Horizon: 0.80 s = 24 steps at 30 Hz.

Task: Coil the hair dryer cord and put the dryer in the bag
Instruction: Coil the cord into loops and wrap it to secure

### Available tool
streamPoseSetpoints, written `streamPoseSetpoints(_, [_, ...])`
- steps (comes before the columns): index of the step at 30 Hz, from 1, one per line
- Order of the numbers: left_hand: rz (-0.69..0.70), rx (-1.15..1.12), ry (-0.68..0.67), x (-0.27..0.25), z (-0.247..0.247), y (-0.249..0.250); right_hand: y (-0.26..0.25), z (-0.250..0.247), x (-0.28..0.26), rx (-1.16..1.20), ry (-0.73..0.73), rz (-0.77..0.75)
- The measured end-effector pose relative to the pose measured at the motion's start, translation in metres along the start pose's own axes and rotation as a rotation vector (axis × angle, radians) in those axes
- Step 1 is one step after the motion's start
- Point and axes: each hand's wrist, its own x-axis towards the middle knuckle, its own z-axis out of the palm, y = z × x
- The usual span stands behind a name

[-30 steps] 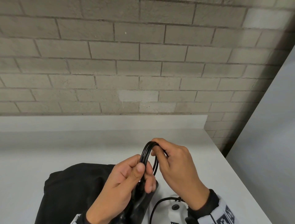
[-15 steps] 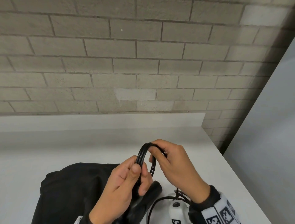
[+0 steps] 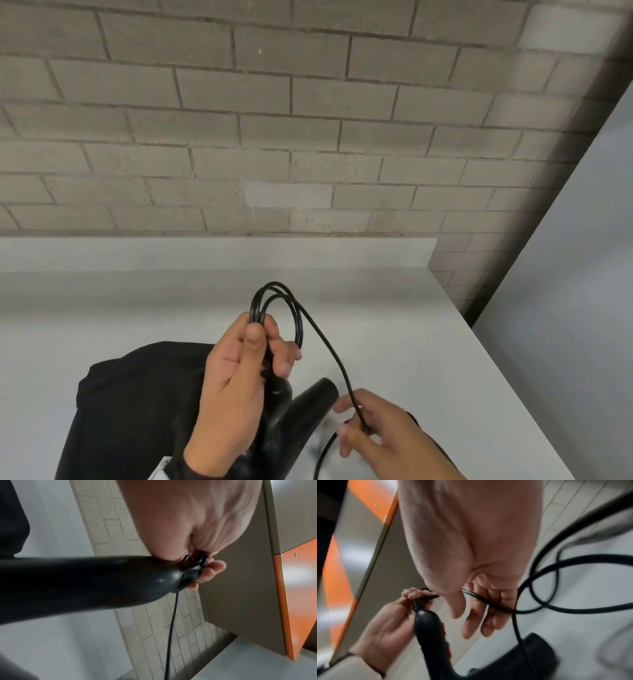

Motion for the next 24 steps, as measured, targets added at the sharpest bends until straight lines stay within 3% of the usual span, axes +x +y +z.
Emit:
streamPoseSetpoints(4, [0.006,-0.040,0.086,0.006,-0.007,0.004,0.038,-0.020,0.001,-0.347,0.148,-0.118])
streamPoseSetpoints(11, [-0.015,-0.100,0.180,0.010,-0.014,0.010,0.081,-0.104,0.004,-0.538,0.291,-0.089])
streamPoseSetpoints(17, [-0.036,-0.178,0.230,0.012,-0.029,0.024,0.063,-0.151,-0.006,-0.263,0.412,-0.033])
streamPoseSetpoints(20, [-0.039,-0.162,0.193,0.012,-0.027,0.026,0.046,-0.143,-0.008,-0.188,0.358,-0.054])
streamPoseSetpoints(24, [-0.058,-0.127,0.110,0.009,-0.023,0.022,0.043,-0.104,0.002,-0.250,0.126,-0.016])
